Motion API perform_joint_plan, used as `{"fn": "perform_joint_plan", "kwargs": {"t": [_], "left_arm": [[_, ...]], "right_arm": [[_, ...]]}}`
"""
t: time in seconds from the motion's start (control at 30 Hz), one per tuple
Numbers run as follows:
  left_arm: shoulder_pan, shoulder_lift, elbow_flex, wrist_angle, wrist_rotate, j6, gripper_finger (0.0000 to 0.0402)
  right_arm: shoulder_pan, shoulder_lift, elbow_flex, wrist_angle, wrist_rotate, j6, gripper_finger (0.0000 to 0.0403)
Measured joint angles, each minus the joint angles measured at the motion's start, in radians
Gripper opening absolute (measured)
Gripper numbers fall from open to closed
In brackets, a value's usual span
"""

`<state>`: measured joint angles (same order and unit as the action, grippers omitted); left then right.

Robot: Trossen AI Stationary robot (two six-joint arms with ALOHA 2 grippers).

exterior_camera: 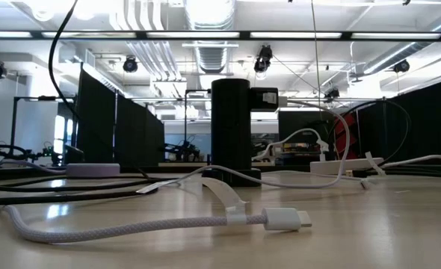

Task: Insert USB
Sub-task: Insert the black charger cable into the violet outlet extension

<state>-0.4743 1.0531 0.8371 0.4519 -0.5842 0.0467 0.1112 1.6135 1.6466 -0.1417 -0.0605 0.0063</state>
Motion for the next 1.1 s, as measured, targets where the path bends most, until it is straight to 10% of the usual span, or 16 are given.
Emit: {"fn": "perform_joint_plan", "kwargs": {"t": [0.4,0.77,1.1], "left_arm": [[0.001,0.0,0.0,-0.008,-0.003,0.0,0.0012],[0.0,-0.036,0.001,-0.064,-0.024,-0.029,0.0012],[0.058,-0.087,0.327,-0.951,-0.131,-0.366,0.0012]], "right_arm": [[0.0,-0.001,0.0,-0.002,-0.003,0.03,0.0008],[-0.003,-0.067,0.0,-0.111,0.012,0.041,0.0181],[-0.025,-0.2,0.0,-0.392,0.041,0.076,0.023]]}}
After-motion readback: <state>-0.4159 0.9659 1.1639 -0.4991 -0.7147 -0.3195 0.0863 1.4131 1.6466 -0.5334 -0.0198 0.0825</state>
